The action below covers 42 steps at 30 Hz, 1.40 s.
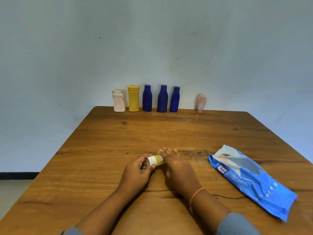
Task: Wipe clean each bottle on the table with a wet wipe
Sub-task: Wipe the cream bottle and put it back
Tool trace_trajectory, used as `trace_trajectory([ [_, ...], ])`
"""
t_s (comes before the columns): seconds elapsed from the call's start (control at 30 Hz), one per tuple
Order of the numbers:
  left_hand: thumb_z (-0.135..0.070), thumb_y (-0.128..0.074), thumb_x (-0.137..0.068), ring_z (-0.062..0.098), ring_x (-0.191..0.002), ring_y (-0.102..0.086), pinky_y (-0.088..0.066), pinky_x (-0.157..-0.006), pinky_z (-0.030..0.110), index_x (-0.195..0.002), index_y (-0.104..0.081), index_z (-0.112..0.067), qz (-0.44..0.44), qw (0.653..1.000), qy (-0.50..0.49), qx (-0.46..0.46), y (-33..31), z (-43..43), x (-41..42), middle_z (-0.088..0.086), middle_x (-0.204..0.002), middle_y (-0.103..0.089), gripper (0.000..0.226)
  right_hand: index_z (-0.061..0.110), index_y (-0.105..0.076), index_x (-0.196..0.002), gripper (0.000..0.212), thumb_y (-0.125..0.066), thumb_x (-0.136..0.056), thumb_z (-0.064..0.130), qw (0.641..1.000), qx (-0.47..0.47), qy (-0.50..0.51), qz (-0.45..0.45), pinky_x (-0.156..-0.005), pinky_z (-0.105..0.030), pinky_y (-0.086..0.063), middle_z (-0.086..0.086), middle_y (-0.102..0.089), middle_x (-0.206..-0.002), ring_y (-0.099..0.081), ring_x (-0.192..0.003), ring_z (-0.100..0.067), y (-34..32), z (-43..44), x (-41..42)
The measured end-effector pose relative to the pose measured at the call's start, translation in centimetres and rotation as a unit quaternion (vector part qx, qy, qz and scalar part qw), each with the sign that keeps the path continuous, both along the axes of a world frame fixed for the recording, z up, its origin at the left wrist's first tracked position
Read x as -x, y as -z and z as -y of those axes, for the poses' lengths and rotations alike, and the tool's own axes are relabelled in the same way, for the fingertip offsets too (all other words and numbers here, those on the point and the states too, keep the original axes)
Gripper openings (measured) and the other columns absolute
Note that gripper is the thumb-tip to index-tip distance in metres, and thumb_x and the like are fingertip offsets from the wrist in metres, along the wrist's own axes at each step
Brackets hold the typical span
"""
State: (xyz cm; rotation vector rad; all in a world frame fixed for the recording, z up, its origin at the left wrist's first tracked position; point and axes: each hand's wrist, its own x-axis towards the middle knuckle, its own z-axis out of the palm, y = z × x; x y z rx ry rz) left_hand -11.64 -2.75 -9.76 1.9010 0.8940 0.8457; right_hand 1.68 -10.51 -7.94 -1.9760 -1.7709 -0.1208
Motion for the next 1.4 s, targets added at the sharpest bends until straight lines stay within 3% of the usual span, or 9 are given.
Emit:
trace_trajectory([
  [0.17, -0.011, -0.066, -0.082, -0.015, -0.074, -0.058, -0.042, -0.067, 0.002, -0.111, -0.060, -0.025, -0.025, 1.000, -0.006, -0.012, 0.0, 0.0, 0.0, -0.017, -0.088, -0.063, 0.032, 0.016, -0.042, -0.138, 0.047, -0.043, -0.092, 0.005, 0.989, 0.014, 0.113, -0.090, -0.113, -0.024, -0.022, -0.001, -0.044, -0.143, -0.036, -0.134, -0.016, -0.1, 0.3, -2.2],
  [0.33, -0.012, -0.065, -0.083, -0.017, -0.069, -0.057, -0.042, -0.064, 0.001, -0.111, -0.061, -0.021, -0.038, 0.999, -0.025, -0.006, -0.1, 0.1, 0.0, -0.018, -0.082, -0.062, 0.029, 0.015, -0.034, -0.143, 0.055, -0.046, -0.090, 0.005, 0.998, 0.005, 0.032, -0.050, -0.110, -0.019, -0.007, -0.002, -0.032, -0.150, -0.025, -0.140, -0.019, -0.1, -0.4, 1.5],
  [0.53, -0.010, -0.060, -0.086, -0.016, -0.073, -0.058, -0.041, -0.064, 0.000, -0.113, -0.061, -0.023, -0.041, 0.999, -0.024, -0.008, -0.5, 0.2, 0.1, -0.022, -0.085, -0.062, 0.030, 0.007, -0.061, -0.120, 0.056, -0.078, -0.066, 0.010, 0.996, -0.012, -0.059, 0.071, -0.101, -0.035, -0.033, -0.010, -0.063, -0.121, -0.060, -0.111, -0.023, 0.8, 0.0, 2.0],
  [0.67, -0.014, -0.064, -0.084, -0.011, -0.069, -0.060, -0.042, -0.063, 0.002, -0.106, -0.059, -0.028, -0.036, 0.999, -0.032, 0.005, -0.5, 0.2, -0.1, -0.019, -0.081, -0.063, 0.026, 0.015, -0.041, -0.139, 0.053, -0.051, -0.088, 0.003, 0.997, -0.019, 0.060, -0.042, -0.109, -0.019, -0.015, -0.002, -0.043, -0.143, -0.036, -0.134, -0.017, -0.3, 0.5, -1.8],
  [0.83, -0.019, -0.064, -0.085, 0.004, -0.077, -0.064, -0.046, -0.067, 0.013, -0.104, -0.057, -0.033, -0.044, 0.998, -0.048, 0.015, -0.4, 0.0, -0.1, -0.011, -0.082, -0.066, 0.024, 0.014, -0.043, -0.138, 0.046, -0.041, -0.092, 0.004, 0.985, -0.016, 0.122, -0.122, -0.107, -0.018, -0.026, -0.003, -0.047, -0.141, -0.042, -0.129, -0.013, -0.1, 0.0, -2.0],
  [1.03, -0.020, -0.058, -0.088, 0.021, -0.068, -0.065, -0.050, -0.064, 0.032, -0.086, -0.065, -0.014, -0.054, 0.995, -0.077, 0.020, -0.2, -0.4, -0.3, 0.006, -0.071, -0.069, 0.009, 0.009, -0.050, -0.133, 0.051, -0.055, -0.082, 0.004, 0.998, -0.046, -0.041, -0.035, -0.110, -0.029, -0.030, -0.007, -0.050, -0.137, -0.046, -0.128, -0.017, 0.3, 0.0, 2.3],
  [1.17, -0.023, -0.060, -0.088, 0.017, -0.052, -0.063, -0.050, -0.056, 0.030, -0.076, -0.064, -0.007, -0.025, 0.995, -0.072, 0.060, -0.4, -0.1, -0.3, 0.006, -0.059, -0.067, 0.021, 0.008, -0.056, -0.127, 0.063, -0.072, -0.066, 0.007, 0.999, -0.024, -0.031, 0.030, -0.101, -0.027, -0.031, -0.008, -0.057, -0.129, -0.057, -0.116, -0.023, 0.6, -0.1, 0.9],
  [1.27, -0.024, -0.059, -0.090, 0.011, -0.042, -0.057, -0.048, -0.048, 0.021, -0.074, -0.065, -0.008, 0.002, 0.993, -0.054, 0.109, -0.7, -0.3, -0.5, 0.006, -0.053, -0.065, 0.023, 0.015, -0.035, -0.143, 0.063, -0.052, -0.084, 0.002, 0.998, 0.013, 0.054, -0.027, -0.109, -0.017, -0.010, 0.000, -0.034, -0.149, -0.031, -0.137, -0.018, 0.0, -0.5, -1.8],
  [1.4, -0.026, -0.057, -0.090, 0.012, -0.041, -0.056, -0.046, -0.045, 0.018, -0.074, -0.066, -0.006, 0.012, 0.989, -0.053, 0.139, -1.0, -0.5, -0.6, 0.008, -0.053, -0.065, 0.027, 0.014, -0.036, -0.142, 0.056, -0.044, -0.088, 0.003, 0.990, 0.024, 0.090, -0.106, -0.110, -0.017, -0.017, -0.001, -0.034, -0.149, -0.032, -0.137, -0.013, -0.3, -1.1, -1.2],
])
